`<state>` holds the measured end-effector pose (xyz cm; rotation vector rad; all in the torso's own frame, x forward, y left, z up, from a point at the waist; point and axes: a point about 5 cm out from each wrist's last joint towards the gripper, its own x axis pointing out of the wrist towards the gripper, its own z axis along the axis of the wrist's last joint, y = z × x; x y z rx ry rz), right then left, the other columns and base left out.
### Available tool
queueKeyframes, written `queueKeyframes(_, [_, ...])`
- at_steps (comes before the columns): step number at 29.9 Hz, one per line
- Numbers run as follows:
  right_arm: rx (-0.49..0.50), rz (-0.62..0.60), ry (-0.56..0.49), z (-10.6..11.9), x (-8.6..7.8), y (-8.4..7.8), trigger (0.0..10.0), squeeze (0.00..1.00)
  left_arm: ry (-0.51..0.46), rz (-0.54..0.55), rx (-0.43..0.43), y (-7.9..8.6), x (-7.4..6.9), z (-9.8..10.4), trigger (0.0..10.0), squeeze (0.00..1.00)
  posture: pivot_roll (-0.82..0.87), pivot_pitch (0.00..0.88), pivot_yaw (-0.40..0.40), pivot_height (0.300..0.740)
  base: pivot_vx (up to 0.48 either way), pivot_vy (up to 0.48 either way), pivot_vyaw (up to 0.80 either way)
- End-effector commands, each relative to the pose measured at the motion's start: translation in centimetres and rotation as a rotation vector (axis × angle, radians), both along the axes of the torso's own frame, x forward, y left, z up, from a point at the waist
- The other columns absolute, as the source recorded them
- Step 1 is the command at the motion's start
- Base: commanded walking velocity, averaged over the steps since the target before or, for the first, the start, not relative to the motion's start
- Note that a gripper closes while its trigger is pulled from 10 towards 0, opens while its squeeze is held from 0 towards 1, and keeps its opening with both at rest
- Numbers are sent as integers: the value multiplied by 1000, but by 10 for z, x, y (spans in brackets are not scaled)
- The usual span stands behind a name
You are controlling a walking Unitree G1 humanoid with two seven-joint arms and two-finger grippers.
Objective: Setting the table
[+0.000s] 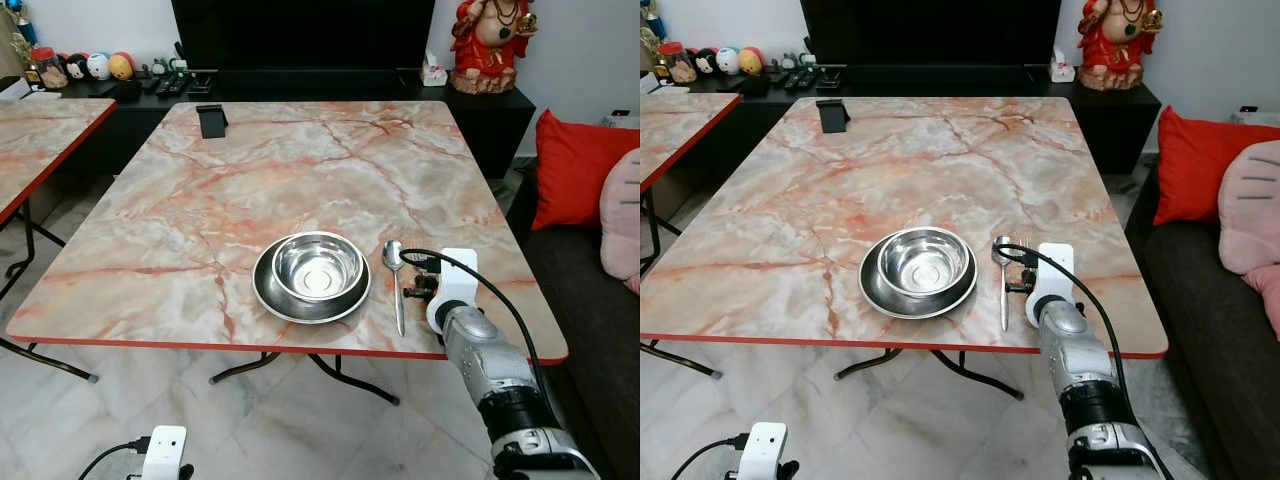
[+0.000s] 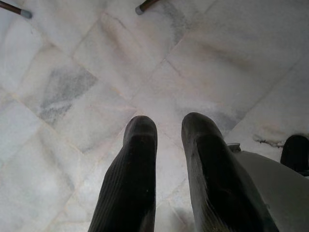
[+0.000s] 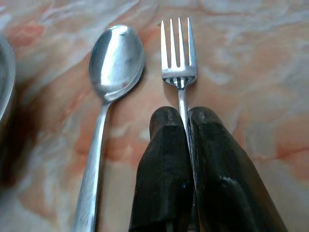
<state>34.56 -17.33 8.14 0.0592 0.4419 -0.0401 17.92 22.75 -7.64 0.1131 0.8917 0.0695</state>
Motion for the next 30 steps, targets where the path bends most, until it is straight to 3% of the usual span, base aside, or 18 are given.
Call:
queueKeyframes(1, [19, -38, -24, 4, 5, -1, 10000, 0, 8, -4, 2, 2, 0, 0, 10000, 0, 30, 0, 29, 731, 0, 0, 0])
queueKeyframes(9, [33, -81, -57, 8, 10, -4, 10000, 0, 7, -11, 4, 2, 0, 0, 10000, 0, 33, 0, 28, 731, 0, 0, 0])
queueKeyframes(30, [27, -41, -36, -6, 11, 5, 10000, 0, 8, -15, 9, 2, 0, 0, 10000, 0, 42, 0, 31, 731, 0, 0, 0])
